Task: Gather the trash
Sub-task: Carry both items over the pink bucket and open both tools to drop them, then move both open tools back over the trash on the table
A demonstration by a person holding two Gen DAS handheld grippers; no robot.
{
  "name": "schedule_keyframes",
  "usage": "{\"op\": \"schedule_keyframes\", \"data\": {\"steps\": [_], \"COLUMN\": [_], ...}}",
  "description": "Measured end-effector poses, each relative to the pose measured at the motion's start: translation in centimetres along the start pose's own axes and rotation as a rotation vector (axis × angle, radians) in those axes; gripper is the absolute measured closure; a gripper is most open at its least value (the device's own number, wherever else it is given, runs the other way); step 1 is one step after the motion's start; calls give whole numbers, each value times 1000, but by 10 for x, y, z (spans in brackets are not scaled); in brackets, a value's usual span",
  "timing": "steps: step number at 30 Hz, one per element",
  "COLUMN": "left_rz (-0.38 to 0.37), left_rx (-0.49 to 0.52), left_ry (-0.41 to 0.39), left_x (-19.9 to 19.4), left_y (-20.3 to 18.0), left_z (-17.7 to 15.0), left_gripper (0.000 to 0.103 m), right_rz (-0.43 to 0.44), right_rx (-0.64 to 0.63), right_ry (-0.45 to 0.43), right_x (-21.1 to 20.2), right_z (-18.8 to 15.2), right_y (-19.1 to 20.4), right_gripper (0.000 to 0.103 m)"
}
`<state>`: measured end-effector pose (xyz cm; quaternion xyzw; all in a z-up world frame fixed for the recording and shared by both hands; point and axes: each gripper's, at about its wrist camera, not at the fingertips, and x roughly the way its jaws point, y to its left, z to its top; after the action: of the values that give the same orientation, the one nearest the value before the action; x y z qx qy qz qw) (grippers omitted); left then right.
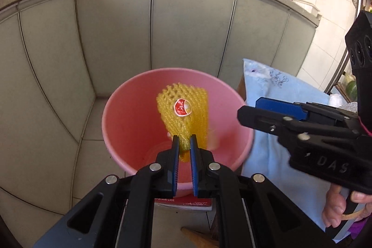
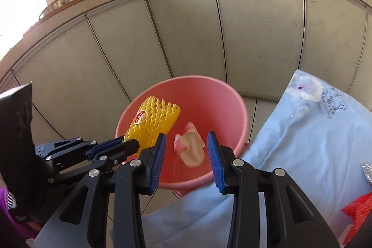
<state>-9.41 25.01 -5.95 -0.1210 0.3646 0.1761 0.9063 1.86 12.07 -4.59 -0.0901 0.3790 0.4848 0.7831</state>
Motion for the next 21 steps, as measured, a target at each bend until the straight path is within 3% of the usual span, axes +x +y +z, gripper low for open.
{"op": "schedule_keyframes", "data": {"steps": [11, 13, 15, 17, 21], "left_rz": [18, 22, 25, 26, 17], "left_rx": [-55, -63, -67, -68, -73], "left_ry": [87, 92, 90, 78, 61], "left_x": [26, 27, 27, 25, 20], "left_y": [2, 3, 4, 3, 0], "left_z": [-2, -2, -2, -3, -2], "left_gripper": [93, 87, 68, 58, 52], "right_rz": [-4, -13, -20, -28, -21], "right_rx": [9, 10, 9, 9, 24], "right_ry": [40, 39, 41, 43, 44], "right_x": [18, 17, 16, 13, 6], "right_z": [-6, -6, -7, -8, -10], "right_y": [-4, -3, -3, -2, -3], "right_gripper": [65, 65, 65, 65, 65]}}
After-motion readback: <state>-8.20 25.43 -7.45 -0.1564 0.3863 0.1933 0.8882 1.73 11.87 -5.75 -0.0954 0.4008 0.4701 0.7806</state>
